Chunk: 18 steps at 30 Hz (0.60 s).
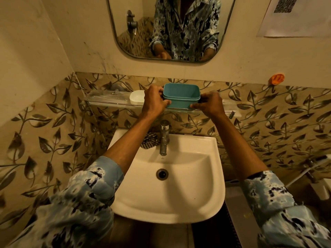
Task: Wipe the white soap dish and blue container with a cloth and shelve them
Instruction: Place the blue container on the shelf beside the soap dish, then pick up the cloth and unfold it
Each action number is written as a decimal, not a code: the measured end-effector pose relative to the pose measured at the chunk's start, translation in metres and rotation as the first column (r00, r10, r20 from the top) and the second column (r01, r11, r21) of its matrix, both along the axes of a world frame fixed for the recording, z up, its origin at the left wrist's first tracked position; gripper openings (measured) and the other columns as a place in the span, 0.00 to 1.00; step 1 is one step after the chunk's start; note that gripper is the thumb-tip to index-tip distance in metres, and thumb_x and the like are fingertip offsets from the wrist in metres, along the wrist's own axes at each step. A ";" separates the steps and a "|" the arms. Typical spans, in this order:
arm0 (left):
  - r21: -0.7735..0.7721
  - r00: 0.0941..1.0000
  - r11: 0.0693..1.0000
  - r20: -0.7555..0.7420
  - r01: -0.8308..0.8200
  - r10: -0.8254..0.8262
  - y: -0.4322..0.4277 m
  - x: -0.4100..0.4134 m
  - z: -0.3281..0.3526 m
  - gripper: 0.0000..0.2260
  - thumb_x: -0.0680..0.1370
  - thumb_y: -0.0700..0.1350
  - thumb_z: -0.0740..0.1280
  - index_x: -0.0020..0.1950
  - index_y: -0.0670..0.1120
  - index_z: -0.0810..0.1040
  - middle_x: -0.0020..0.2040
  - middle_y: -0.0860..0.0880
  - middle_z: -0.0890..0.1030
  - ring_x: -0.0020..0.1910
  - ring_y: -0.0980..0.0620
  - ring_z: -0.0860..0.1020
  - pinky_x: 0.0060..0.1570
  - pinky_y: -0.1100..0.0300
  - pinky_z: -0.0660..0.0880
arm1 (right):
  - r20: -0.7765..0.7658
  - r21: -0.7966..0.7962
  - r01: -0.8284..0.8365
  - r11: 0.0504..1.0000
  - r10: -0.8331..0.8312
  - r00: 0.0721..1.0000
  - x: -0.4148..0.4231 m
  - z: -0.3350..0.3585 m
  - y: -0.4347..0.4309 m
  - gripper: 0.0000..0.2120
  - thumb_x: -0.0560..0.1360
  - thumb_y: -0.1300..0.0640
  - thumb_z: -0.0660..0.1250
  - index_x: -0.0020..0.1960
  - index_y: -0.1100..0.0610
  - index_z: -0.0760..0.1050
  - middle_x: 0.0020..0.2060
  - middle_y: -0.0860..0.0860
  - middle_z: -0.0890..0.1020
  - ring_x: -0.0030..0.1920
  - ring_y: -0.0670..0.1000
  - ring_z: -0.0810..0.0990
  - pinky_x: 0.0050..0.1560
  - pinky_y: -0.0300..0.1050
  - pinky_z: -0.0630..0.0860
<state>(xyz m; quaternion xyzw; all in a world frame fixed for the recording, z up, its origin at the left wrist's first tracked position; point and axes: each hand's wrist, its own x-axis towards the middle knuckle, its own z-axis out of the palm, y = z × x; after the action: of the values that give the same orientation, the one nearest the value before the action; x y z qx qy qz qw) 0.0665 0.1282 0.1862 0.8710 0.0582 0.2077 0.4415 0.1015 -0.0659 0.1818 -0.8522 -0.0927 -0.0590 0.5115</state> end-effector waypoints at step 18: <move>0.282 0.839 0.954 -0.490 -0.106 0.238 0.056 -0.058 -0.198 0.25 0.74 0.43 0.68 0.69 0.41 0.66 0.65 0.38 0.71 0.65 0.38 0.69 0.62 0.47 0.69 | -0.217 0.395 0.305 0.866 -0.235 0.948 -0.123 -0.136 -0.050 0.16 0.68 0.64 0.75 0.55 0.62 0.79 0.47 0.53 0.84 0.44 0.41 0.83 0.44 0.32 0.79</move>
<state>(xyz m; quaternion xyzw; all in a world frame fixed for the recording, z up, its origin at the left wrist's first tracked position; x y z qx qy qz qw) 0.0084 0.1838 -0.0114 0.9330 0.2275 0.0102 0.2787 -0.0212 -0.1154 0.0454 -0.7271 0.0845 -0.0796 0.6767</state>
